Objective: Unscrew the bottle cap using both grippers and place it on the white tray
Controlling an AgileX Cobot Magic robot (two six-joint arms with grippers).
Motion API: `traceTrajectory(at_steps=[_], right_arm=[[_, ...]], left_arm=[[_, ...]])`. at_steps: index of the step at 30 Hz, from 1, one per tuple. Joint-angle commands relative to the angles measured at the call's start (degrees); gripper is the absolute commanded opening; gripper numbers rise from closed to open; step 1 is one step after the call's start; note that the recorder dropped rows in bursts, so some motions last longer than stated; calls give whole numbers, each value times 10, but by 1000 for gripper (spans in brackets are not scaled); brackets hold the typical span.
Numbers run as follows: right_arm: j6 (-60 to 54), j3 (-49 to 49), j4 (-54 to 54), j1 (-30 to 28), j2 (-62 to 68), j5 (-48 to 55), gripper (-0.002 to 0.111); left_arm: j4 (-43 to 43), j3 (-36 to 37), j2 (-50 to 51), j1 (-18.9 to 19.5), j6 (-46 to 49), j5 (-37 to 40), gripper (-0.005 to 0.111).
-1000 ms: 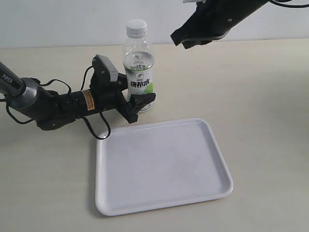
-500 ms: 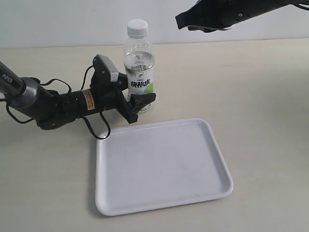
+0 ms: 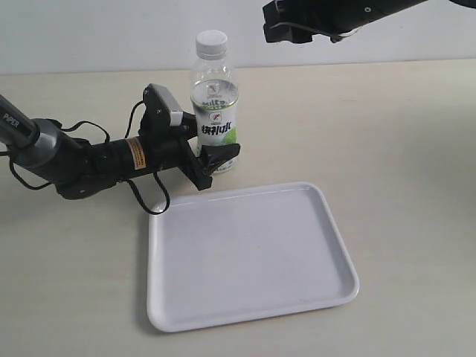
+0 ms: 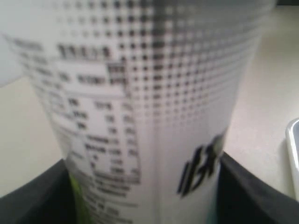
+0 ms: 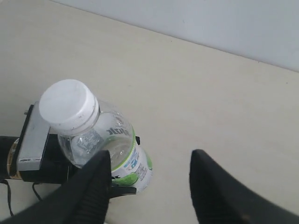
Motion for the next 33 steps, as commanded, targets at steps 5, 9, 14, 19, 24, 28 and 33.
traceTrajectory(at_steps=[5, 9, 14, 19, 24, 28, 33], right_arm=[[-12, -5, 14, 2, -5, 11, 48], [-23, -5, 14, 2, -5, 11, 52], [-26, -5, 13, 2, -5, 8, 52], [-30, -5, 14, 2, -5, -2, 57], [-50, -5, 16, 2, -5, -4, 57], [-73, -5, 68, 2, -5, -14, 57], [-80, -5, 90, 2, -4, -19, 57]], left_arm=[[5, -2, -5, -11, 0, 4, 0], [5, -2, -5, -12, 0, 4, 0], [2, -2, -5, -12, 0, 9, 0], [2, -2, -5, -12, 0, 12, 0], [-1, -2, -5, -12, 0, 12, 0], [-2, -2, -5, -12, 0, 12, 0], [-2, -2, -5, -12, 0, 12, 0]])
